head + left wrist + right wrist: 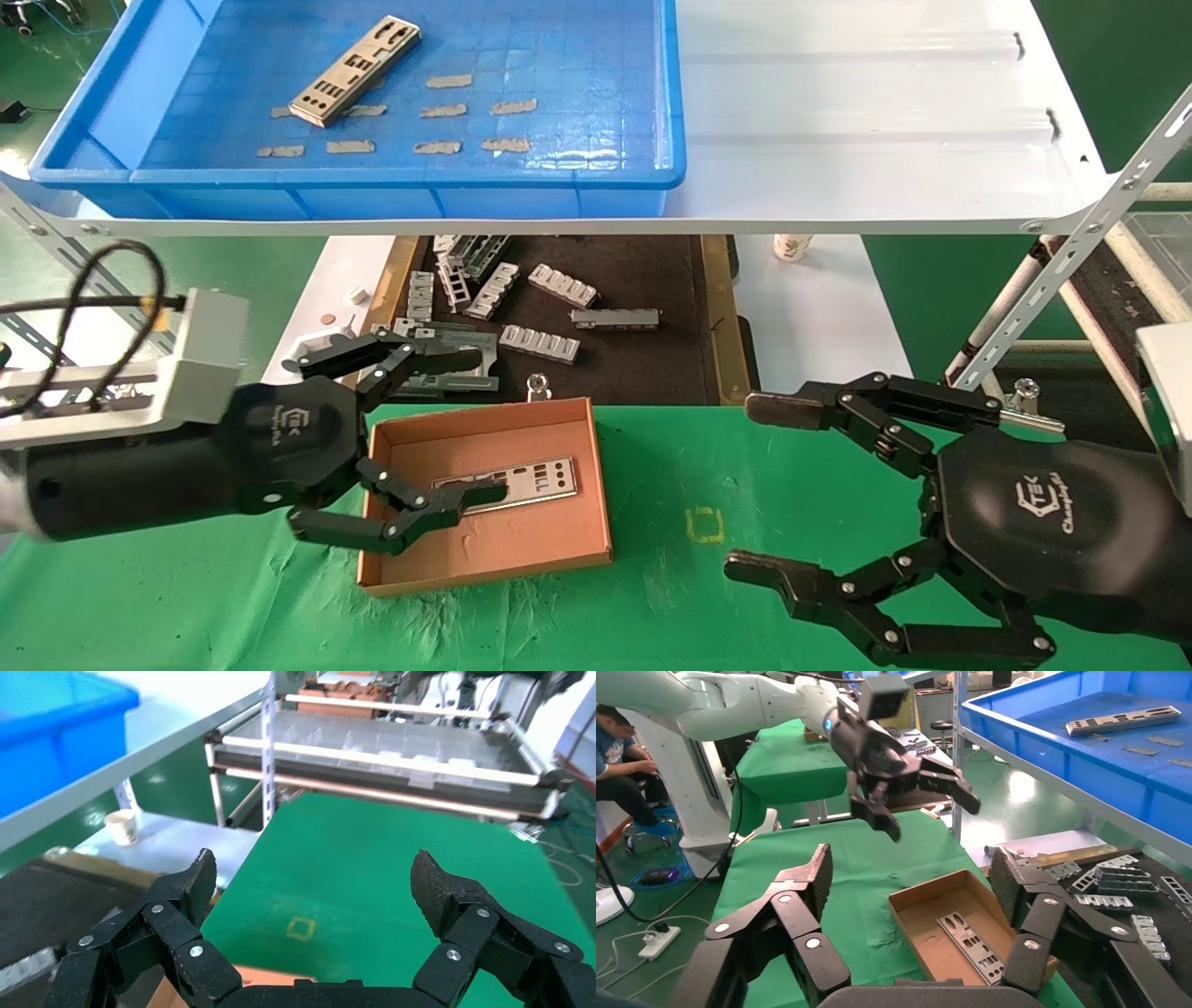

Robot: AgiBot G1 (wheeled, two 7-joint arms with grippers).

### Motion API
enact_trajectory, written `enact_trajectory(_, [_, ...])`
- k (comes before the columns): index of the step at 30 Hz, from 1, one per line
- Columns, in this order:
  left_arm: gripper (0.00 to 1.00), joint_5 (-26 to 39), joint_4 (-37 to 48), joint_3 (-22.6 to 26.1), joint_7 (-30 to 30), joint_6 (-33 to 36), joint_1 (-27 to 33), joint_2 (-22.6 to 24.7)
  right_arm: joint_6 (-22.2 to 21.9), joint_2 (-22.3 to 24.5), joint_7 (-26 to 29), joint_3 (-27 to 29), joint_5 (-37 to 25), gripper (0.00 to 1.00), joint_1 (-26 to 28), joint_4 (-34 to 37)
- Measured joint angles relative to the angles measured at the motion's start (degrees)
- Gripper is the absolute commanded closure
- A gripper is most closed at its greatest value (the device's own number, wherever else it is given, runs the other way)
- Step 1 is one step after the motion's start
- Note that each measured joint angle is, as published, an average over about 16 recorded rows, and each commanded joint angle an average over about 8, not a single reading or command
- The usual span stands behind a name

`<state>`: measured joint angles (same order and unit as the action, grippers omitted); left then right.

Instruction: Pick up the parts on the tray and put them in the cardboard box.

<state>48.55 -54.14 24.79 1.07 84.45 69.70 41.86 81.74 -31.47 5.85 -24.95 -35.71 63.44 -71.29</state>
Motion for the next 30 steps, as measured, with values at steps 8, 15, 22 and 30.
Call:
enact_trajectory(8, [0.00, -2.96, -8.61, -3.88, -5.23, 0.55, -3.60, -3.03, 0.00, 0.00, 0.00, 0.00, 0.00, 0.00, 0.00, 0.00])
enact_trajectory(15, [0.00, -5.39, -15.65, -7.05, -9.47, 1.01, -6.54, -5.51, 0.00, 0.00, 0.00, 0.00, 0.00, 0.00, 0.00, 0.00])
enact_trajectory(22, [0.00, -6.98, -20.07, -9.06, -11.95, 1.34, -8.39, -7.07, -0.01, 0.00, 0.00, 0.00, 0.00, 0.00, -0.01, 0.01])
enact_trajectory(30, [0.00, -7.34, -20.94, -9.48, -12.38, 1.42, -8.78, -7.40, -0.02, 0.00, 0.00, 0.01, 0.00, 0.00, -0.01, 0.02])
